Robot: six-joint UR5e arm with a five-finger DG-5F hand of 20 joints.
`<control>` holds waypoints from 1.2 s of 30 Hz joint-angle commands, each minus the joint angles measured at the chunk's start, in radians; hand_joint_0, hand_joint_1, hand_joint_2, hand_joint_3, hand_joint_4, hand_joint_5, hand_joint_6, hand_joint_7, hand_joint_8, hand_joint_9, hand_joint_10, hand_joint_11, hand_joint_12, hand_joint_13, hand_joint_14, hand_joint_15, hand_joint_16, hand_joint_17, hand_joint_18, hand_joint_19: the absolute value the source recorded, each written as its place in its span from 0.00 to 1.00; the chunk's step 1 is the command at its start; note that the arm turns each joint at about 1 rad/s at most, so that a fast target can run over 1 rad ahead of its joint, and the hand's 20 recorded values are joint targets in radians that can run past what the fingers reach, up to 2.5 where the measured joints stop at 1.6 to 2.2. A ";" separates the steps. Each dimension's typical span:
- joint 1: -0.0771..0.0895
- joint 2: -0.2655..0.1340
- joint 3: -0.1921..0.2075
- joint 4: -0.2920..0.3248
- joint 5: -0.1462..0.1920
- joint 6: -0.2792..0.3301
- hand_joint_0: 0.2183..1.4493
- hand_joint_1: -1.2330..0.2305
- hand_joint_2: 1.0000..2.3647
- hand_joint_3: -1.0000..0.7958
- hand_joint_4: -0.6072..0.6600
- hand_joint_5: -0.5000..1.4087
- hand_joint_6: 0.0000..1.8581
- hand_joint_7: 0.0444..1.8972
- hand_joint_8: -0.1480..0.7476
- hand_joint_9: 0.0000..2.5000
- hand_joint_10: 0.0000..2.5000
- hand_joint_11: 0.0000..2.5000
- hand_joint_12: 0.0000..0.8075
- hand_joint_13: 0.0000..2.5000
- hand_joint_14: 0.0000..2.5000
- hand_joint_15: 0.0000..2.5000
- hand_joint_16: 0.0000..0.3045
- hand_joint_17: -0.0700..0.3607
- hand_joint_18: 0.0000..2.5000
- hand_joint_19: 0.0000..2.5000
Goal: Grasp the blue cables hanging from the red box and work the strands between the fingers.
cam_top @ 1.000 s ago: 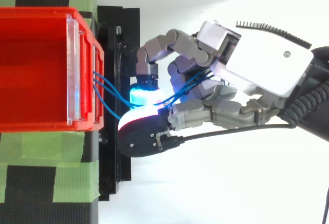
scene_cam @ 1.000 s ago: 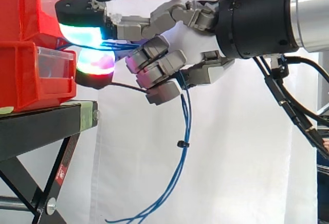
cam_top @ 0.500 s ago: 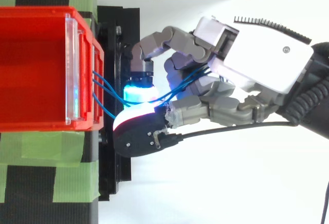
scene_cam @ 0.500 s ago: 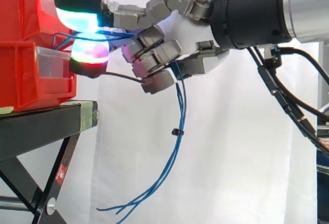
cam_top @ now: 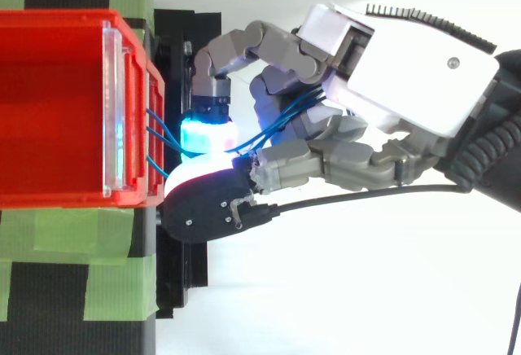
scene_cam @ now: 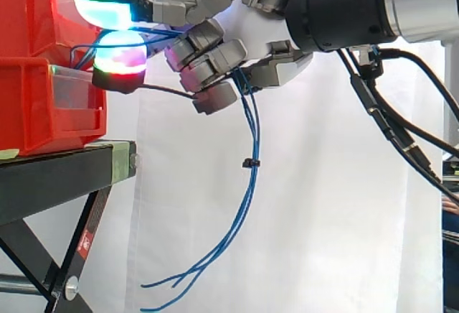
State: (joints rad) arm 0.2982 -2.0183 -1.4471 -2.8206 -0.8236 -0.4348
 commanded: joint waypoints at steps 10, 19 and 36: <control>-0.008 0.000 0.001 0.006 -0.012 -0.045 0.52 0.44 0.01 0.14 0.67 0.27 0.48 0.60 0.56 0.36 1.00 0.80 0.53 0.41 1.00 0.52 0.21 0.49 0.56 0.66; -0.013 0.000 0.001 0.027 -0.026 -0.093 0.56 0.53 0.01 0.22 0.72 0.45 0.00 0.71 0.56 0.36 1.00 0.80 0.53 0.41 1.00 0.52 0.21 0.49 0.56 0.66; -0.013 0.000 0.001 0.035 -0.034 -0.093 0.62 0.38 0.01 0.29 0.67 0.24 0.46 0.57 0.56 0.36 1.00 0.80 0.53 0.41 1.00 0.52 0.21 0.49 0.56 0.66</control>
State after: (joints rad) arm 0.2853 -2.0187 -1.4465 -2.7857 -0.8521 -0.5277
